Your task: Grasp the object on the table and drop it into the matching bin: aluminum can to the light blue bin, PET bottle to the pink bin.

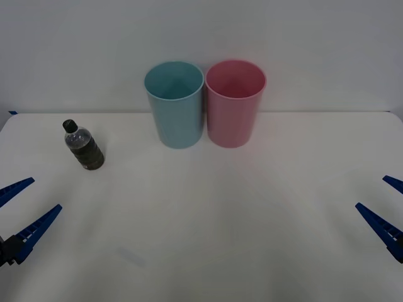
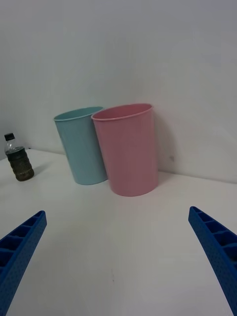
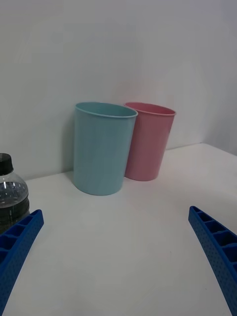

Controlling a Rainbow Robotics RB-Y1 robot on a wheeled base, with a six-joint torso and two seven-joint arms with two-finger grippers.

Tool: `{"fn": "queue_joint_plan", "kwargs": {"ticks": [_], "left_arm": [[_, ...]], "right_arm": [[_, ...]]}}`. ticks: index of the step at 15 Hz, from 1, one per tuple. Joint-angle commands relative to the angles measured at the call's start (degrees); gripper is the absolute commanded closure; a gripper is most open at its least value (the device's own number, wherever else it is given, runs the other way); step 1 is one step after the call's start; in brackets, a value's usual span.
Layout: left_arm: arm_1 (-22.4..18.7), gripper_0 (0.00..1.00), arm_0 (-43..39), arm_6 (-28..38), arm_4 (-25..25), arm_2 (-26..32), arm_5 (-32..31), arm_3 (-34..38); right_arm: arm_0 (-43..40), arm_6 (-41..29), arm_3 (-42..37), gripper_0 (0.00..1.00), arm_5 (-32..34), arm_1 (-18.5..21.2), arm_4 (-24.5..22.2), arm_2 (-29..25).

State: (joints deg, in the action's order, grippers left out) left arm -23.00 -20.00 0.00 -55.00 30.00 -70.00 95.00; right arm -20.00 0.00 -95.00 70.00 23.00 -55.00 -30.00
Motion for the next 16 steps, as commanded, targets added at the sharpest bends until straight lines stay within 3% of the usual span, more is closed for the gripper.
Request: {"fn": "queue_joint_plan", "kwargs": {"ticks": [1,8,13,16], "left_arm": [[0.0,0.0,0.0,0.0,0.0,0.0,0.0,0.0],[0.5,0.0,-1.1,-1.1,1.3,-1.5,2.7,-0.6],[0.6,0.0,-3.3,-8.4,1.5,-5.0,13.8,-0.6],[0.6,0.0,-4.3,-9.2,1.5,-6.6,19.4,-0.6]], "right_arm": [[0.0,0.0,0.0,0.0,0.0,0.0,0.0,0.0],[0.0,0.0,0.0,0.0,0.0,0.0,0.0,0.0],[0.0,0.0,0.0,0.0,0.0,0.0,0.0,0.0],[0.0,0.0,0.0,0.0,0.0,0.0,0.0,0.0]]}}
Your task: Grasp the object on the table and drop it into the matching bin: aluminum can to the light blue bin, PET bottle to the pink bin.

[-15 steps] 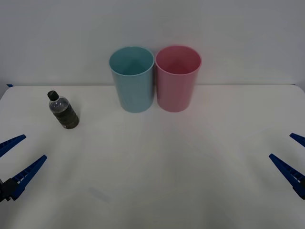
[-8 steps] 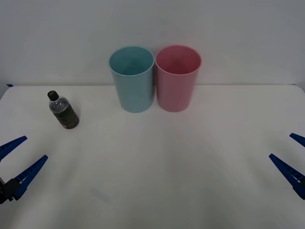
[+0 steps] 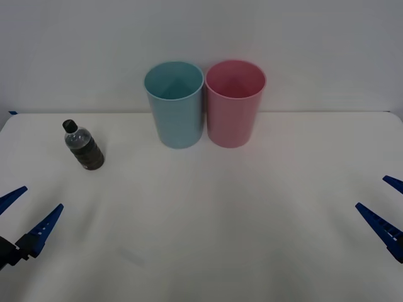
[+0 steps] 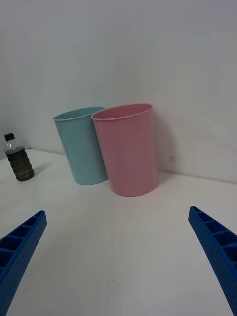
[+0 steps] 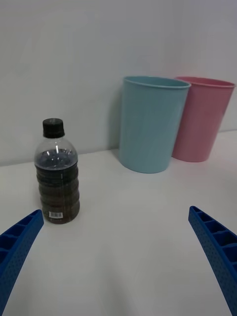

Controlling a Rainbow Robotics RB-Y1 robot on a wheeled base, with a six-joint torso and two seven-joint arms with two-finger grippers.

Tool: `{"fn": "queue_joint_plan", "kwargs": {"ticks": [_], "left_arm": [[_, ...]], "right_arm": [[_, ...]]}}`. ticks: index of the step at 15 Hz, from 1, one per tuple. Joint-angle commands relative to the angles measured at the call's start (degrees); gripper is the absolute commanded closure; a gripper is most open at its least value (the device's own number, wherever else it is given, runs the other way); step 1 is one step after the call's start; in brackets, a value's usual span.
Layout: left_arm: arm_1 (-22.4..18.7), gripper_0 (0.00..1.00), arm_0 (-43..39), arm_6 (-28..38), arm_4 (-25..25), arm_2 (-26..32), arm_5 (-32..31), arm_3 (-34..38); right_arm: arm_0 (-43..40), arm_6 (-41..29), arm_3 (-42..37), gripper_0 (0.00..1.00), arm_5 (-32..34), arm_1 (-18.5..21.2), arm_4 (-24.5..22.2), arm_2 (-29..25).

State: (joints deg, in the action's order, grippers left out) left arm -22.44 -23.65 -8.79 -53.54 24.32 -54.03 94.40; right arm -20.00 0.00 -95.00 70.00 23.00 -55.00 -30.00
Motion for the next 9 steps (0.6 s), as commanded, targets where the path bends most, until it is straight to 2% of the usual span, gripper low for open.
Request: {"fn": "queue_joint_plan", "kwargs": {"ticks": [1,5,9], "left_arm": [[0.0,0.0,-1.0,-0.9,0.0,-1.5,5.2,0.0],[0.0,0.0,-2.8,-5.3,1.5,-4.0,12.8,0.0],[0.0,0.0,-3.0,-4.7,4.0,-5.3,17.5,0.0]], "right_arm": [[0.0,0.0,0.0,0.0,0.0,0.0,0.0,0.0],[0.0,0.0,0.0,0.0,0.0,0.0,0.0,0.0],[0.0,0.0,0.0,0.0,0.0,0.0,0.0,0.0]]}}
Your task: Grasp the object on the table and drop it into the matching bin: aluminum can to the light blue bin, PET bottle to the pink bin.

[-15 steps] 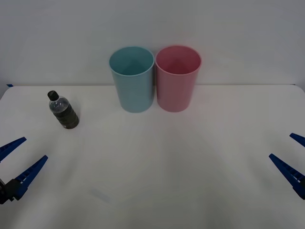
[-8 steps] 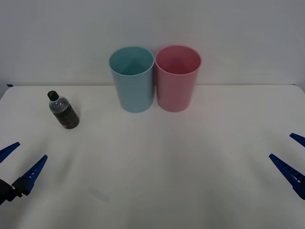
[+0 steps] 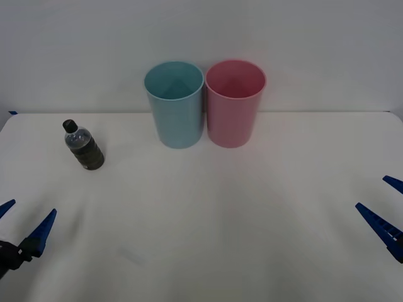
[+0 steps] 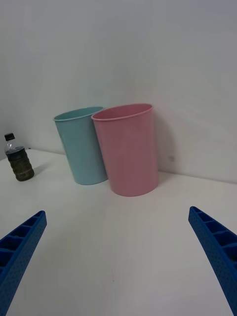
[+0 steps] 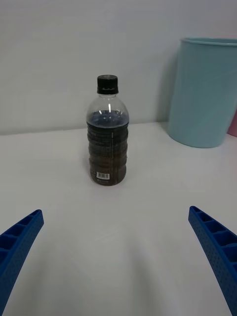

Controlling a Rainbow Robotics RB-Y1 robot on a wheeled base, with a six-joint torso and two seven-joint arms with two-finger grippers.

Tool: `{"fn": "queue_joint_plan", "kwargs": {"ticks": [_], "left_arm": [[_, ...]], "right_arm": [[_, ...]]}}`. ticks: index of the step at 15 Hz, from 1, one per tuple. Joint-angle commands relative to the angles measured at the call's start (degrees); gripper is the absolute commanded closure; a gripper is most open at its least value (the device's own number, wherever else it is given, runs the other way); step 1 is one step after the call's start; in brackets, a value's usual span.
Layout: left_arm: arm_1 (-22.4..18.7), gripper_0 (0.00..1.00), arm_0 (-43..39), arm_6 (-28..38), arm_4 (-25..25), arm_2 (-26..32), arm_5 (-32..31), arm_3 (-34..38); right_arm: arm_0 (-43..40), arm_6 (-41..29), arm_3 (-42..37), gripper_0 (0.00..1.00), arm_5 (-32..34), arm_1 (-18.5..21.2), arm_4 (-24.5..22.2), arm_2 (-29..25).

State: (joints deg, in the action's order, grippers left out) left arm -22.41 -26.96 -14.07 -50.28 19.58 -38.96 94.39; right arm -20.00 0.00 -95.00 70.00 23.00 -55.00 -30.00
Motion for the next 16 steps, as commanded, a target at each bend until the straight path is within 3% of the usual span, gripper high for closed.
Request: {"fn": "queue_joint_plan", "kwargs": {"ticks": [1,4,16], "left_arm": [[-0.1,0.0,0.9,0.9,1.5,-1.6,4.3,-0.1],[0.0,0.0,3.3,1.8,2.0,-3.9,9.3,-0.2],[2.3,0.0,24.6,1.7,-4.6,-6.0,9.0,-19.1]], "right_arm": [[0.0,0.0,0.0,0.0,0.0,0.0,0.0,0.0],[0.0,0.0,0.0,0.0,0.0,0.0,0.0,0.0],[0.0,0.0,0.0,0.0,0.0,0.0,0.0,0.0]]}}
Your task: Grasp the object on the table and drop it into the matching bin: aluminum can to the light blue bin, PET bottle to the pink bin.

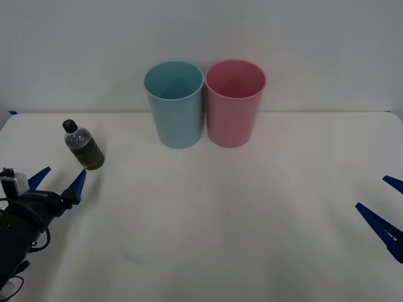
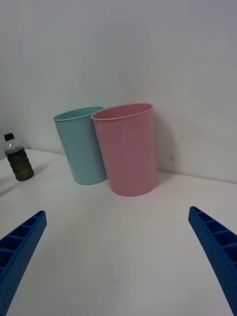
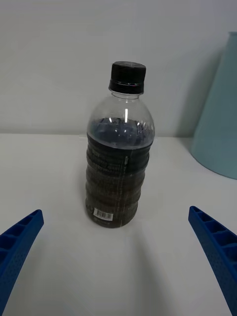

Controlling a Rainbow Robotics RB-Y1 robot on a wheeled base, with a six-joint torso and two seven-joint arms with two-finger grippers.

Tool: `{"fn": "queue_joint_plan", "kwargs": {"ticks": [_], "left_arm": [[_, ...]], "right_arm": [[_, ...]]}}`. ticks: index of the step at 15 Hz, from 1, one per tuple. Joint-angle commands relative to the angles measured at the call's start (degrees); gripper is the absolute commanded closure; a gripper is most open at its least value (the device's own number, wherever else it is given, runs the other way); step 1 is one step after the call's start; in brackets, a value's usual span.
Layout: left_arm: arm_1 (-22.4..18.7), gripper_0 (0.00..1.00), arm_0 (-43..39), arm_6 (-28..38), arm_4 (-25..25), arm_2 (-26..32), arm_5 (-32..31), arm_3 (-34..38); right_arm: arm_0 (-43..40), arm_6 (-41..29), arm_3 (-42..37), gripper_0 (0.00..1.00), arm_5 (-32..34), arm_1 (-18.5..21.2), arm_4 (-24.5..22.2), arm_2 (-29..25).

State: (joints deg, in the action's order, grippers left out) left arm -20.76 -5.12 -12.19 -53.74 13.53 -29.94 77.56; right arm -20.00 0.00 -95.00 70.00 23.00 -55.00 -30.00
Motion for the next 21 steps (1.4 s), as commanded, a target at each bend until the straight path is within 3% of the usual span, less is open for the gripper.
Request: {"fn": "queue_joint_plan", "kwargs": {"ticks": [1,14,20,21], "left_arm": [[0.9,0.0,4.3,-0.2,-1.7,0.0,0.0,-3.6],[2.0,0.0,20.8,-2.0,-6.7,1.6,1.1,-20.3],[3.4,0.0,21.9,-2.9,-8.4,2.6,1.1,-21.1],[3.4,0.48,21.9,-2.8,-8.3,2.6,1.1,-21.1]], "right_arm": [[0.0,0.0,0.0,0.0,0.0,0.0,0.0,0.0],[0.0,0.0,0.0,0.0,0.0,0.0,0.0,0.0],[0.0,0.0,0.0,0.0,0.0,0.0,0.0,0.0],[0.0,0.0,0.0,0.0,0.0,0.0,0.0,0.0]]}}
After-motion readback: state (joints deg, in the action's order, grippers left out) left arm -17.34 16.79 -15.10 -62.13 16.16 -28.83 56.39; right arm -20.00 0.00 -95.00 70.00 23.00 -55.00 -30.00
